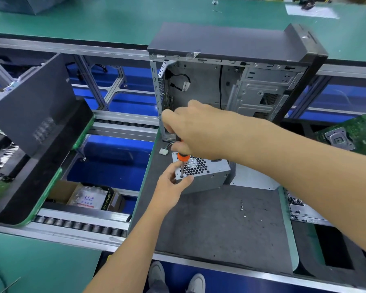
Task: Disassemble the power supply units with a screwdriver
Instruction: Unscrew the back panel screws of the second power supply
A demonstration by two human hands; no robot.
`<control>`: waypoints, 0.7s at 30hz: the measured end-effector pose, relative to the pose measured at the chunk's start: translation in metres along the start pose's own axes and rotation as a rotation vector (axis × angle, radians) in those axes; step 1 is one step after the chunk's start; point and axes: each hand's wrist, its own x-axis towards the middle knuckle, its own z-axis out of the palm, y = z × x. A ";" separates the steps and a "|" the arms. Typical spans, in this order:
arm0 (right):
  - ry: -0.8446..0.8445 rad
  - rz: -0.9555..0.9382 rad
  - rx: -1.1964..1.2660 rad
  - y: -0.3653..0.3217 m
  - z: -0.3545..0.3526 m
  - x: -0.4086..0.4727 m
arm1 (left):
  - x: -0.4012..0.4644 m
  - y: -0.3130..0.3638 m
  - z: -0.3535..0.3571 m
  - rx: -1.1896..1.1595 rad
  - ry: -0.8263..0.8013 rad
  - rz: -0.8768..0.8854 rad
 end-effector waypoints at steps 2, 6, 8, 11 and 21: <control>-0.064 0.010 0.148 0.004 -0.003 0.000 | -0.001 0.001 -0.001 0.002 -0.012 -0.009; -0.173 0.092 0.320 0.008 -0.008 -0.007 | -0.003 0.003 -0.001 -0.005 -0.016 -0.015; -0.123 0.221 0.171 0.003 -0.008 -0.009 | -0.003 0.003 -0.002 -0.003 -0.012 -0.012; -0.032 0.249 -0.226 -0.006 -0.009 -0.006 | -0.003 0.001 -0.002 0.008 -0.024 -0.008; -0.156 0.165 0.301 0.011 -0.012 -0.009 | -0.001 -0.001 -0.007 0.025 -0.075 -0.006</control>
